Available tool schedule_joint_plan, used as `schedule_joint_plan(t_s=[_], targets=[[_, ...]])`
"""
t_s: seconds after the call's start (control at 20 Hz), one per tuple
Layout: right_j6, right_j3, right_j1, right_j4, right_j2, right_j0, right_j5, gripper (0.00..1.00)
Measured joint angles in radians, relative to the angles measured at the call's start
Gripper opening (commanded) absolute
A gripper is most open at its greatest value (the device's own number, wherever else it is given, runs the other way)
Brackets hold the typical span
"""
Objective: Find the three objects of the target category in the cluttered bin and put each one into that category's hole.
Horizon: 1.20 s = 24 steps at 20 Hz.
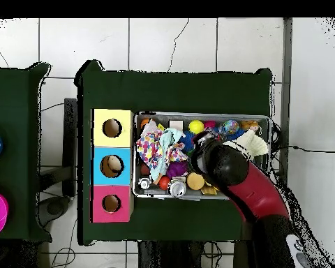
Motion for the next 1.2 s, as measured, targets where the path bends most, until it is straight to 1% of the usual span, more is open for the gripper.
schedule_joint_plan(t_s=[0.25, 0.3, 0.4, 0.45, 0.6, 0.7, 0.8, 0.9, 1.05, 1.15, 1.2], targets=[[0.0, 0.036, -0.031, 0.05, 0.001, 0.019, 0.018, 0.0], [0.0, 0.056, -0.044, 0.073, 0.001, 0.028, 0.018, 0.0], [0.0, 0.064, -0.05, 0.081, 0.001, 0.031, 0.018, 0.0], [0.003, 0.084, -0.062, 0.104, 0.001, 0.042, 0.019, 0.0], [0.004, 0.097, -0.073, 0.123, 0.001, 0.053, 0.02, 0.0], [0.004, 0.116, -0.085, 0.15, 0.004, 0.06, 0.02, 0.0], [0.004, 0.139, -0.097, 0.182, 0.012, 0.065, 0.02, 0.0], [0.005, 0.172, -0.115, 0.235, 0.026, 0.074, 0.02, 0.0], [0.005, 0.212, -0.136, 0.296, 0.043, 0.084, 0.02, 0.0], [0.005, 0.226, -0.144, 0.319, 0.051, 0.088, 0.019, 0.0], [0.005, 0.244, -0.153, 0.345, 0.059, 0.095, 0.02, 0.0]])
